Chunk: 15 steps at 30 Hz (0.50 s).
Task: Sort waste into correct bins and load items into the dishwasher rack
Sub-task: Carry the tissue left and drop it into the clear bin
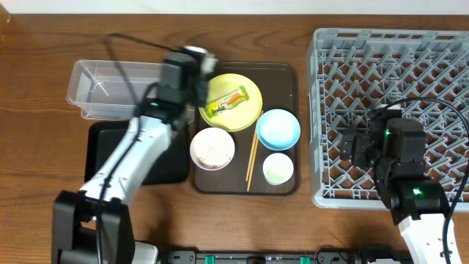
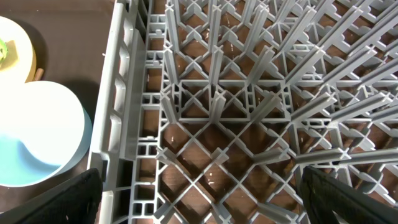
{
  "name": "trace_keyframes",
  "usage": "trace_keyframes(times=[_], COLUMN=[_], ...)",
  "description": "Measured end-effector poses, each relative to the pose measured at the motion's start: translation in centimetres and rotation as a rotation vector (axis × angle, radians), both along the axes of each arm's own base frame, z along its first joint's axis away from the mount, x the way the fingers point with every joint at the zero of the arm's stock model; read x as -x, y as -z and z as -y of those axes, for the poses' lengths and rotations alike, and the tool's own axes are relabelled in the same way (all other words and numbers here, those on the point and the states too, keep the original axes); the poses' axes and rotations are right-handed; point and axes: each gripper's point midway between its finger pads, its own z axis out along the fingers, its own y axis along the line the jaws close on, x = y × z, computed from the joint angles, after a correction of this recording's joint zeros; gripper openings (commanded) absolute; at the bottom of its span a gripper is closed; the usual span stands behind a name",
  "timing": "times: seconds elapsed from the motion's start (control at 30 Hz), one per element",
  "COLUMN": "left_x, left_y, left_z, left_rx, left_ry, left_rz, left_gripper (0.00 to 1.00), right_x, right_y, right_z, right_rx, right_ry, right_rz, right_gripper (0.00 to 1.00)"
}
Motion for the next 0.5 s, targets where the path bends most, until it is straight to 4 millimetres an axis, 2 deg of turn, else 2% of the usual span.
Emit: trace_keyframes(times=[0.13, 0.23, 0.37, 0.5], left_x=[-0.8, -0.8, -0.4, -0.5], left_y=[0.4, 1.2, 2.5, 2.6], left_z=[-5.4, -7.7, -8.9, -8.9], left_rx=[0.119, 0.178, 0.217, 0.237], left_ry=[-0.249, -0.369, -0.450, -0.469], left_rz=[-0.022, -0.045, -0.088, -0.091], left_gripper=[0.19, 0.28, 0.51, 0.52], right_x=[0.0, 0.0, 0.0, 0.0], right_y=[0.0, 0.0, 0.0, 0.0], right_z=[0.0, 0.0, 0.0, 0.0], right_rx=[0.000, 0.000, 0.000, 0.000], right_ry=[0.000, 0.000, 0.000, 0.000], right_rz=[0.000, 0.000, 0.000, 0.000], right_gripper=[0.99, 0.99, 0.99, 0.99])
